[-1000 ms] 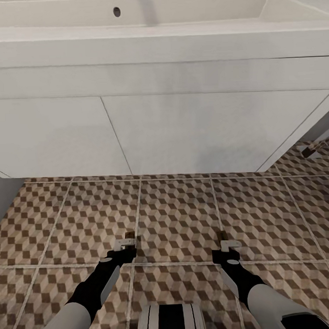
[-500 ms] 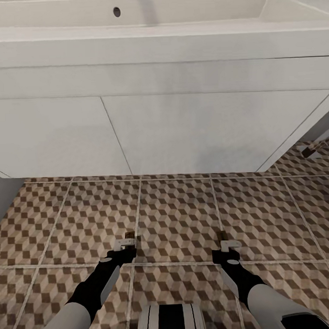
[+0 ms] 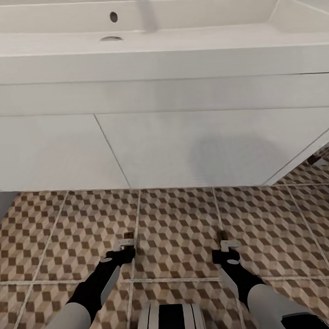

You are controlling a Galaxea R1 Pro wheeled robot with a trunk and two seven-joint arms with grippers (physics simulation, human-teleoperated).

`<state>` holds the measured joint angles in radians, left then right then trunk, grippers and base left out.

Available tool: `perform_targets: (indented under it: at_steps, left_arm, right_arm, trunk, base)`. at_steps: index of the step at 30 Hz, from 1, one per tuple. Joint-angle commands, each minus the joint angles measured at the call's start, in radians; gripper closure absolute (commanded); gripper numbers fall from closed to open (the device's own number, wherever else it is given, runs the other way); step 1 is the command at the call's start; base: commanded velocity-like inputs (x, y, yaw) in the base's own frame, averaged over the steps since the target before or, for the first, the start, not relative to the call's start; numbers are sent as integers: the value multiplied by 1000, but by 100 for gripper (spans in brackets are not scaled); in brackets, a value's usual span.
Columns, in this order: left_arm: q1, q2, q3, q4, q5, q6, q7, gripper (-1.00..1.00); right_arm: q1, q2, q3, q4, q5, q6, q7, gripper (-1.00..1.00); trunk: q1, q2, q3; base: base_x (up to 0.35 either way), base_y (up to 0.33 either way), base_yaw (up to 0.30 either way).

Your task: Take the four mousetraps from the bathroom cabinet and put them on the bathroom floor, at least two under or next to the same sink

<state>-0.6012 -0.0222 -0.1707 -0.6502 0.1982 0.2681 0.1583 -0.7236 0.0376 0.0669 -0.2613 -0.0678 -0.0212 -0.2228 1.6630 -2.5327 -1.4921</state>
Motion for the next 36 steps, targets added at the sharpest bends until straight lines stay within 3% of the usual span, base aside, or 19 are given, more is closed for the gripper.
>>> perform_targets:
  at_steps: [1,21,36]
  left_arm:
    - [0,1,-6,-2,9,4,13,100]
    - [-1,-1,-8,-2,9,4,18,100]
    - [0,-1,-6,-1,9,4,20,100]
  right_arm:
    - [0,0,7,1,-9,-3,-3,100]
    - [-1,-1,7,1,-9,-4,-3,100]
    - [-1,-1,7,1,-9,-5,-3,100]
  trunk:
    - [0,0,-1]
    - [0,0,-1]
    - [0,0,-1]
  base:
    - [315,0,0]
    - [311,0,0]
    - [82,0,0]
